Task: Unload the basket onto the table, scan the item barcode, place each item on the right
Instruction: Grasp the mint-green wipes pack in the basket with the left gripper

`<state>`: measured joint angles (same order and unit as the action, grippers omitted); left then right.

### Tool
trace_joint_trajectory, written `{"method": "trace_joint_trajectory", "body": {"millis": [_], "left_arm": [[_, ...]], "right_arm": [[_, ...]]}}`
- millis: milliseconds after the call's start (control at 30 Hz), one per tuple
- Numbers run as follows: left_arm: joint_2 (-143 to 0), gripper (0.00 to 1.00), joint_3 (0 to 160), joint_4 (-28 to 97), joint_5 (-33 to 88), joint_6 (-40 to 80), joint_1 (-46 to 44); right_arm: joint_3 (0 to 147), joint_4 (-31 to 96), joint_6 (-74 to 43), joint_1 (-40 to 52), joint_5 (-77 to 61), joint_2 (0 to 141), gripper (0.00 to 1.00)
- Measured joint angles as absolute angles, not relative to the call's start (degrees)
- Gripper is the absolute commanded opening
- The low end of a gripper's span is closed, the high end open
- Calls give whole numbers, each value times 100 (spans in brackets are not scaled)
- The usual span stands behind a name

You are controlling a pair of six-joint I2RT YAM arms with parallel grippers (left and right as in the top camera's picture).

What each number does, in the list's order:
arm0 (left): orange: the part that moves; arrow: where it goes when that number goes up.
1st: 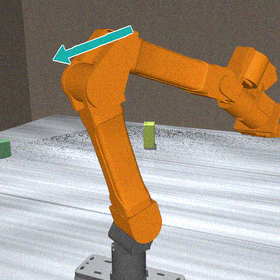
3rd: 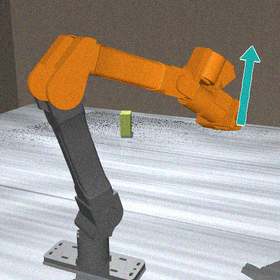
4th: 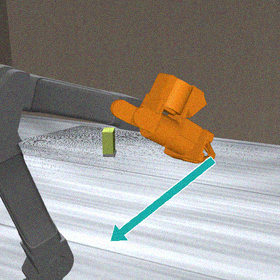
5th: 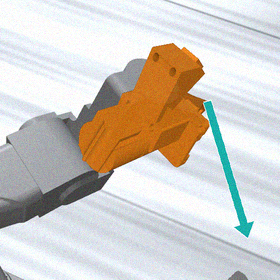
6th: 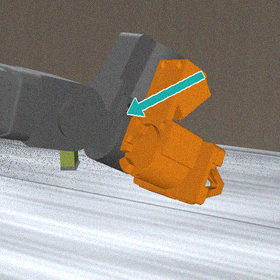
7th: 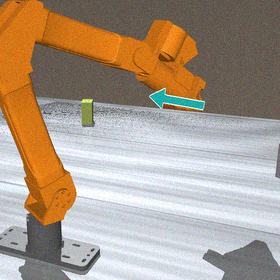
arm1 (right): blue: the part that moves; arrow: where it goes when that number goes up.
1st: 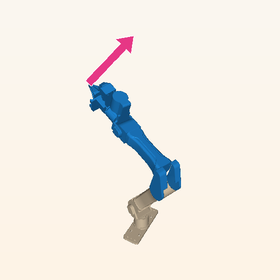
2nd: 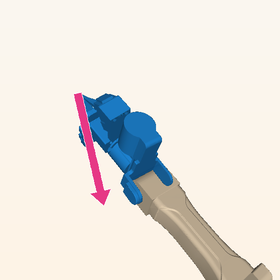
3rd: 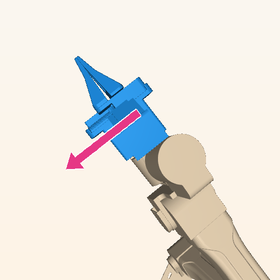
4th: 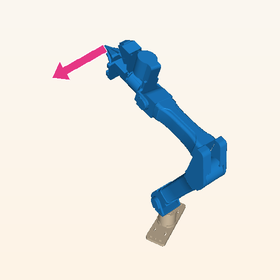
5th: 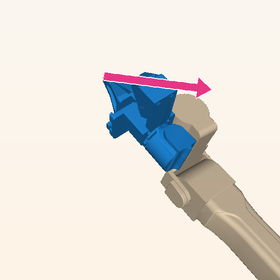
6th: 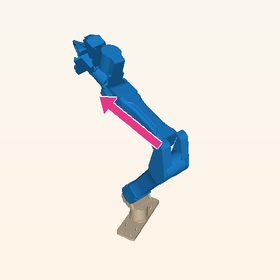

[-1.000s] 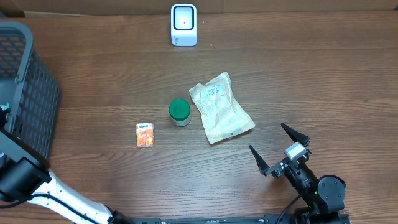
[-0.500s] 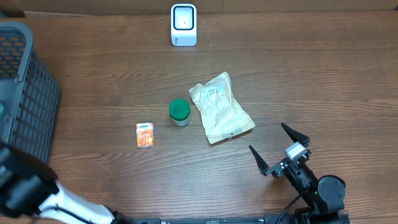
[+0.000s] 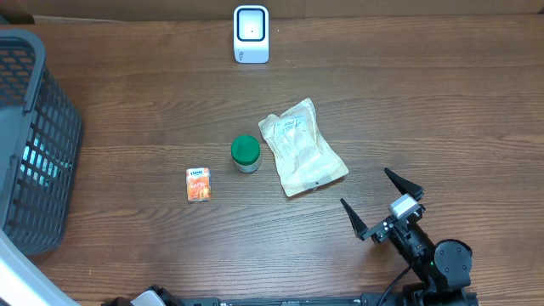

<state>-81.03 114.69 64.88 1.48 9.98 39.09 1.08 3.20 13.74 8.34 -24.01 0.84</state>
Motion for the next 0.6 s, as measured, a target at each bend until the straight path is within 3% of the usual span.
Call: {"method": "trace_joint_trajectory", "body": {"millis": [167,233,267,300,600], "left_arm": [[-8565,57,11399,6641,38,1509,4180],[-8868,73,11373,6674,38,1643,4289],[-9056,88,11365,6685,32,1704,4331],[-9181,93,11360,6692,45,1761,4348],[-10790,96,11340,6923,148,1833,4388]], "right_arm": [[108,325,1374,834,-2403,84,100],[108,325,1374,834,-2403,84,100],[108,320,1374,834,-2403,84,100],[108,322,1372,834,-2403,84,100],[108,322,1374,834,-2405,84,100]]}}
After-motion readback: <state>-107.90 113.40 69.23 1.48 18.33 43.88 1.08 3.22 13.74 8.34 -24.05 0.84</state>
